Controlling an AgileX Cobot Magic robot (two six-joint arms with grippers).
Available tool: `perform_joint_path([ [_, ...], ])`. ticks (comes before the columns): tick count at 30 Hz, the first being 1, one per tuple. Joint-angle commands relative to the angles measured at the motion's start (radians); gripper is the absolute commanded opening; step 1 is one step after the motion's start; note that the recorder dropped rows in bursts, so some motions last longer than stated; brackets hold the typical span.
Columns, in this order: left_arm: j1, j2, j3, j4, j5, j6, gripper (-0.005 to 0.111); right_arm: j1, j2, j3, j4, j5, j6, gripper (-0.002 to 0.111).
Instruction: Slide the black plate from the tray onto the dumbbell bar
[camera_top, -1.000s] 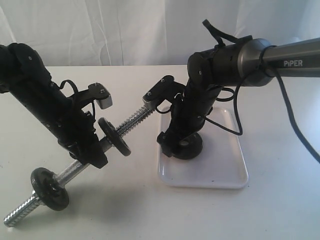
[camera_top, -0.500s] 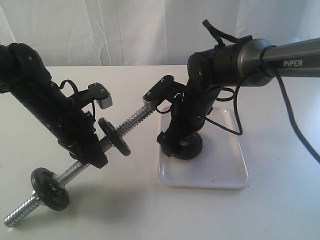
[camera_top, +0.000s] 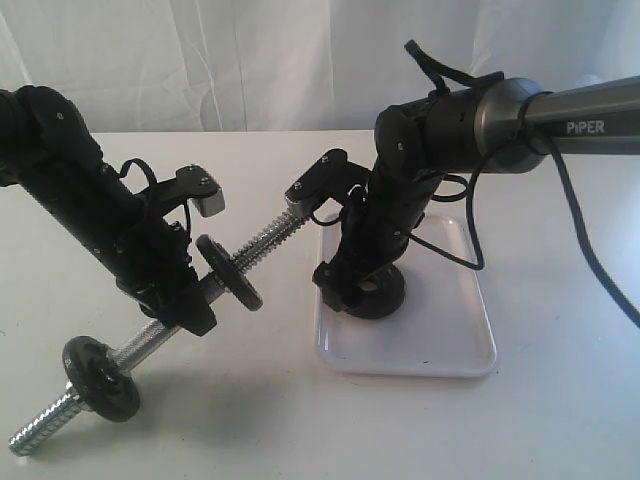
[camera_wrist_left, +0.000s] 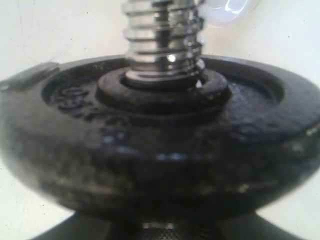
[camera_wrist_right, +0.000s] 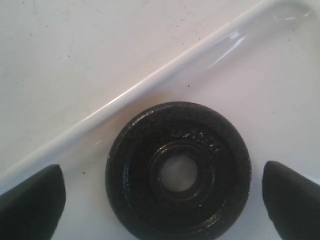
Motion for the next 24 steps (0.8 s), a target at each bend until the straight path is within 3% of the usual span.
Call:
perform_joint_path([
  [1, 0.000, -0.063, -0.034, -0.143, 0.046, -0.007, 0.000, 0.000, 0.008, 0.006, -0.014, 0.020, -0.008, 0.105],
  [24, 0.000, -0.063, -0.034, -0.143, 0.039, -0.009, 0.000, 0.000, 0.065, 0.006, -0.127, 0.008, 0.003, 0.105],
])
